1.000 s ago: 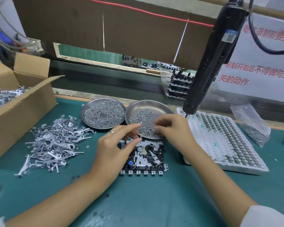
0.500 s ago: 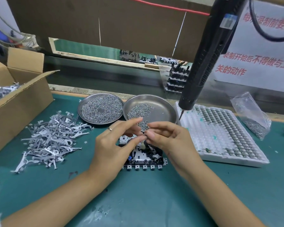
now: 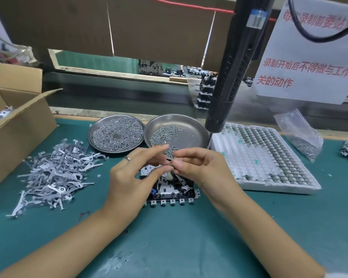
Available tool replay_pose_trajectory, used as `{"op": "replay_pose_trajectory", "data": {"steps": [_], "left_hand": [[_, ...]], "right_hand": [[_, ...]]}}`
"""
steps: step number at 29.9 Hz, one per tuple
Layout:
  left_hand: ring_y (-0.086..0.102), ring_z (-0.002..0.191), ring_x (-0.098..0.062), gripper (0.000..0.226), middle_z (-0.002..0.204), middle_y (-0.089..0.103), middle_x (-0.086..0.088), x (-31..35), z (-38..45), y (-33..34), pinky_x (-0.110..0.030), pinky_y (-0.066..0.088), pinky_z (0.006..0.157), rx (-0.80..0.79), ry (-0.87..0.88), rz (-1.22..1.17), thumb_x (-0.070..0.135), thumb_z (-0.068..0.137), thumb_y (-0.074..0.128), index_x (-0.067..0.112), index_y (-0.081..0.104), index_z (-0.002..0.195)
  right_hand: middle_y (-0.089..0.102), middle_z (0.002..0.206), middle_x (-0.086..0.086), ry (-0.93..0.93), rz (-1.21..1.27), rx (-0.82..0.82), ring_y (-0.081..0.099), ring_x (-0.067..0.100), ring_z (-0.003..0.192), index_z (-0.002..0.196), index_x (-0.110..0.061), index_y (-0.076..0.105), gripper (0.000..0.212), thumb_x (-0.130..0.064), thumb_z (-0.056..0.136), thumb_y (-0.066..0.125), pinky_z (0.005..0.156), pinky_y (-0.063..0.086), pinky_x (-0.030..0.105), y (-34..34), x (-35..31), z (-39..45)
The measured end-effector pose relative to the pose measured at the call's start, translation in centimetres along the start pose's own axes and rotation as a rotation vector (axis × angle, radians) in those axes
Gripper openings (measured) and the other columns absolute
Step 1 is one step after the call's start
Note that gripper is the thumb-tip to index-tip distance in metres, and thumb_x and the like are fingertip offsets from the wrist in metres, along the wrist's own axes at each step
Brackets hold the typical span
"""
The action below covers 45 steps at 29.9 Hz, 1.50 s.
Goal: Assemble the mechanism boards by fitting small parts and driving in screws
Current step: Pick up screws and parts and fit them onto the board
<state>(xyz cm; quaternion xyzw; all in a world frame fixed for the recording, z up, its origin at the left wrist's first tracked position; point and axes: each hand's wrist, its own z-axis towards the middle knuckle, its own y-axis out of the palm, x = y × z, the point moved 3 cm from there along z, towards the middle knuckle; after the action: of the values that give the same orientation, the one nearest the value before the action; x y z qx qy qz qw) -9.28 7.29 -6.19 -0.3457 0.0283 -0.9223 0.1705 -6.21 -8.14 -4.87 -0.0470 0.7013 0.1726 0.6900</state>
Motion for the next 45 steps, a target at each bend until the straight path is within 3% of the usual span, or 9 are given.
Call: {"op": "replay_pose_trajectory", "data": {"steps": [6,13,18,21,23,26,28,36,45], "left_hand": [[0.066,0.085,-0.012,0.040,0.091,0.066,0.003,0.5,-0.1,0.2,-0.032,0.055,0.080,-0.037,0.044,0.032,0.007,0.074,0.073,0.019,0.066,0.112],[0.067,0.088,-0.013,0.041,0.095,0.068,0.002,0.7,-0.1,0.4,-0.030,0.054,0.082,-0.071,0.039,0.012,0.008,0.076,0.071,0.019,0.062,0.115],[0.064,0.094,-0.010,0.036,0.101,0.068,0.003,0.4,-0.2,0.6,-0.021,0.049,0.084,-0.156,0.030,0.063,-0.001,0.081,0.063,0.019,0.066,0.112],[0.063,0.093,-0.010,0.026,0.098,0.066,-0.001,0.0,0.0,0.2,-0.018,0.046,0.083,-0.097,-0.007,0.080,0.001,0.086,0.062,0.017,0.067,0.106],[0.062,0.091,-0.008,0.021,0.097,0.066,0.002,-0.3,0.2,0.0,-0.018,0.046,0.081,-0.048,-0.096,0.042,0.006,0.085,0.061,0.019,0.069,0.101],[0.062,0.091,-0.005,0.017,0.094,0.068,0.010,-0.7,0.2,-0.1,-0.019,0.047,0.079,0.005,-0.241,-0.021,0.016,0.082,0.062,0.024,0.071,0.093],[0.062,0.089,-0.003,0.015,0.094,0.068,0.009,-0.9,0.3,-0.2,-0.014,0.046,0.078,0.044,-0.298,-0.051,0.017,0.081,0.063,0.026,0.071,0.090],[0.065,0.086,-0.008,0.017,0.091,0.070,0.005,-1.2,0.4,-0.2,-0.013,0.049,0.078,0.096,-0.428,-0.145,0.014,0.077,0.068,0.026,0.072,0.088],[0.067,0.085,-0.007,0.022,0.091,0.074,0.007,-1.2,0.3,-0.1,-0.011,0.049,0.076,0.113,-0.504,-0.214,0.008,0.077,0.070,0.025,0.073,0.091]], "right_hand": [[0.072,0.078,0.007,0.052,-0.029,-0.086,0.070,0.018,0.073,0.083,-0.016,0.075,0.021,-0.015,0.062,0.078,0.068,0.054,0.020,-0.3,-0.3,0.1],[0.071,0.077,0.004,0.055,-0.036,-0.136,0.069,0.016,0.074,0.082,-0.018,0.075,0.020,-0.013,0.063,0.078,0.070,0.053,0.020,-0.4,-0.1,0.1],[0.072,0.079,0.007,0.081,-0.094,-0.165,0.069,0.018,0.074,0.086,-0.013,0.073,0.017,-0.014,0.069,0.074,0.068,0.054,0.022,-0.8,-1.3,-0.2],[0.071,0.071,0.001,0.017,-0.397,-0.080,0.068,0.013,0.065,0.088,-0.012,0.070,0.008,-0.008,0.081,0.070,0.060,0.056,0.023,-3.1,-3.7,0.0],[0.071,0.073,-0.002,-0.059,-0.684,0.100,0.065,0.006,0.061,0.084,-0.018,0.070,0.013,-0.005,0.085,0.068,0.058,0.053,0.021,-6.1,-5.2,0.3],[0.068,0.083,-0.002,-0.125,-1.028,0.392,0.060,0.004,0.064,0.087,-0.018,0.071,0.018,-0.002,0.085,0.064,0.065,0.046,0.024,-11.6,-6.7,0.7],[0.066,0.087,0.001,-0.100,-1.191,0.464,0.055,0.009,0.070,0.095,-0.011,0.072,0.020,0.002,0.085,0.061,0.072,0.040,0.024,-14.9,-7.0,1.1],[0.070,0.097,0.005,-0.028,-1.595,0.282,0.060,0.022,0.086,0.109,-0.015,0.069,0.041,0.009,0.078,0.055,0.079,0.054,0.039,-18.3,-6.7,4.3],[0.066,0.105,0.007,0.057,-1.980,0.218,0.062,0.028,0.088,0.125,-0.021,0.057,0.055,0.010,0.081,0.045,0.066,0.053,0.034,-17.5,-6.2,5.5]]}}
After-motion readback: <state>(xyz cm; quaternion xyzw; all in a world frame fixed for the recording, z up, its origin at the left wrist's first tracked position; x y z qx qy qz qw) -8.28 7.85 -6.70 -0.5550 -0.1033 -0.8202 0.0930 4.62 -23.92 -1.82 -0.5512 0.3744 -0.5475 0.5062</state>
